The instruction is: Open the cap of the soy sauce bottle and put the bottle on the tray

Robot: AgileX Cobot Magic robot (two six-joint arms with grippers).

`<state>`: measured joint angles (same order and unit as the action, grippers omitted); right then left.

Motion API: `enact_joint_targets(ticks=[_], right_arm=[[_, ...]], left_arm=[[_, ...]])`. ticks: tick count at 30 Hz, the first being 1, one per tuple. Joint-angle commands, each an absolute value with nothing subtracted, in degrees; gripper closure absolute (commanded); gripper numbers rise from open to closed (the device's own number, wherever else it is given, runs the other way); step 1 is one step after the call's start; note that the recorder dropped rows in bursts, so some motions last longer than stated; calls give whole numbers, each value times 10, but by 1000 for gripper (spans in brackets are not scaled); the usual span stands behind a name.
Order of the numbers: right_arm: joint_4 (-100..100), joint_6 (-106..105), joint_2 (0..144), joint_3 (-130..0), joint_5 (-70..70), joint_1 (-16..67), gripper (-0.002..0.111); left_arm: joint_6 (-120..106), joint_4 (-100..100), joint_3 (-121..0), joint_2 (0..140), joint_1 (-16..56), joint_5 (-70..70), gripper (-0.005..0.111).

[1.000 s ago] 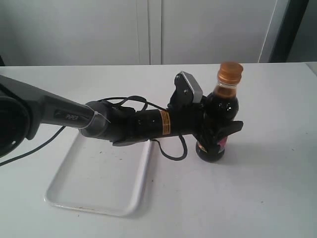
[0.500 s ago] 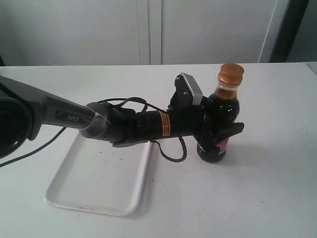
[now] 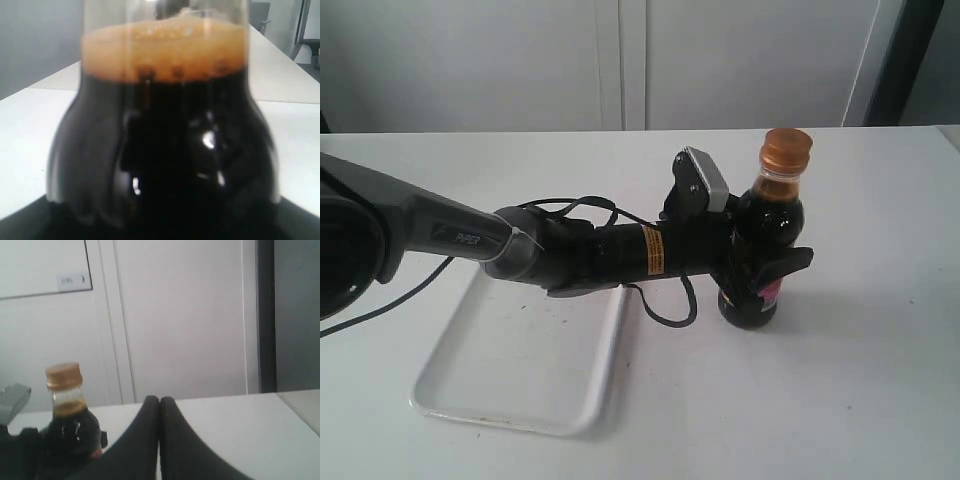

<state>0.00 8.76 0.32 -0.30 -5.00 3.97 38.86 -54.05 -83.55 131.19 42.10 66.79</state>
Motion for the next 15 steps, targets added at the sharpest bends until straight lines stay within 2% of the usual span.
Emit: enact_joint_targets(ticks=[1, 8, 15], right_arm=[[5, 108, 0, 0, -106, 42, 108], [5, 108, 51, -47, -140, 42, 108], [-7, 101, 213, -180, -155, 42, 108]], left_arm=[[402, -553, -837, 1307, 427, 689, 107], [404, -553, -837, 1307, 427, 689, 107], [405, -553, -837, 1307, 427, 689, 107]])
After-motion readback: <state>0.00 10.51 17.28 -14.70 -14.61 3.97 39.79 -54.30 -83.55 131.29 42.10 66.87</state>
